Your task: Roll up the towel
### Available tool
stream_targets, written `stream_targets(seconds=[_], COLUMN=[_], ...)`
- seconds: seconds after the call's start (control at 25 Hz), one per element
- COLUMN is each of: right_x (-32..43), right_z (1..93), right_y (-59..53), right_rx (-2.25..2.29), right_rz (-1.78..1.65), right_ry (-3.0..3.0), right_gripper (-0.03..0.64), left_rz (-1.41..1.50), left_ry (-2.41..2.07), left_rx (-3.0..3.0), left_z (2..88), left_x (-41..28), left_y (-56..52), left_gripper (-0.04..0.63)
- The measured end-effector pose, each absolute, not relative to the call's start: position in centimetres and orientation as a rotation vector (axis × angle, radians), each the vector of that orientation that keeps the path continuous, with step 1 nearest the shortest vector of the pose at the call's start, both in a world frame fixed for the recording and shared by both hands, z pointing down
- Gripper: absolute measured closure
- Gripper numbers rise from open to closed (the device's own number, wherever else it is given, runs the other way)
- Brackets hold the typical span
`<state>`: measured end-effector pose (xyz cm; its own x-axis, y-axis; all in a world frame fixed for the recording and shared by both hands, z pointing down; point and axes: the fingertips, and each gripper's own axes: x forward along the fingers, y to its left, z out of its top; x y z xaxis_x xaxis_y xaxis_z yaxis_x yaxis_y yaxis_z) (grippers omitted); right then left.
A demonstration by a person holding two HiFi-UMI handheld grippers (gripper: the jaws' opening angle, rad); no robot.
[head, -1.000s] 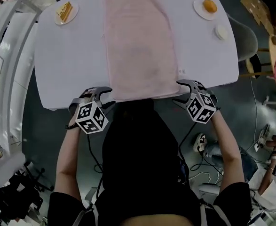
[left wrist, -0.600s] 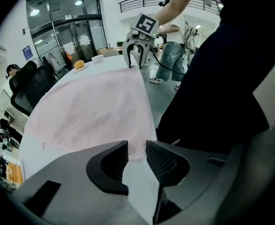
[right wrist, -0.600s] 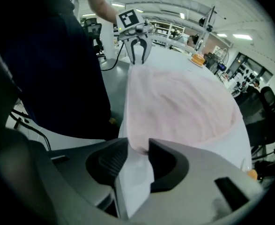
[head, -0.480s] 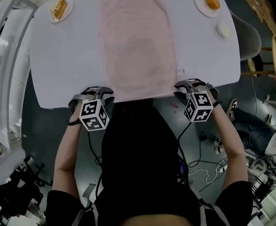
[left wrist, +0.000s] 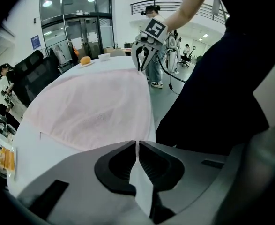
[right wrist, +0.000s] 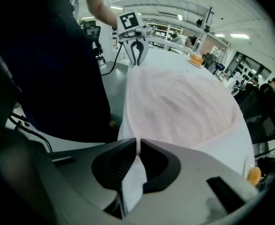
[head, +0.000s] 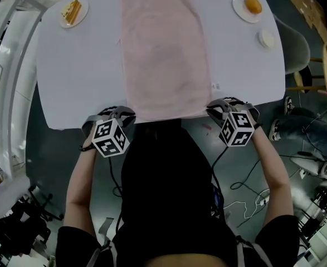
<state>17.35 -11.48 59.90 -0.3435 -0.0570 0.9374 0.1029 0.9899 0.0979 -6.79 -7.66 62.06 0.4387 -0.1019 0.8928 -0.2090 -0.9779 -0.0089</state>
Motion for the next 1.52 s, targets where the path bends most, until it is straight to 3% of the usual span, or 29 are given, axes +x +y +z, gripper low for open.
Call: stream_targets(seconds=[0.76,1.28,1.52], right_x=[17.5,16.4,16.9], right_z=[59.1,56.3,56.3], right_y=[-4.4,-9.5,-13.6], right_rx=[-0.078,0.113,0.179], right_rz=[-0.016,0.197,0.184], right_ry=[-1.927,-2.084,-2.074], right_gripper=[0.589,0.589,0.589], left_rz=[1.632,1.197,1.196], left_ry=[-0.045,-0.289,-0.437], left_rx=[2.525,2.441,2.396], left_z=[61.5,57.5,57.5], left_x=[-7.2,-7.3,-8.2], left_y=[-0.6,-6.1,-10.1], left_gripper=[0.571,0.571,0.571])
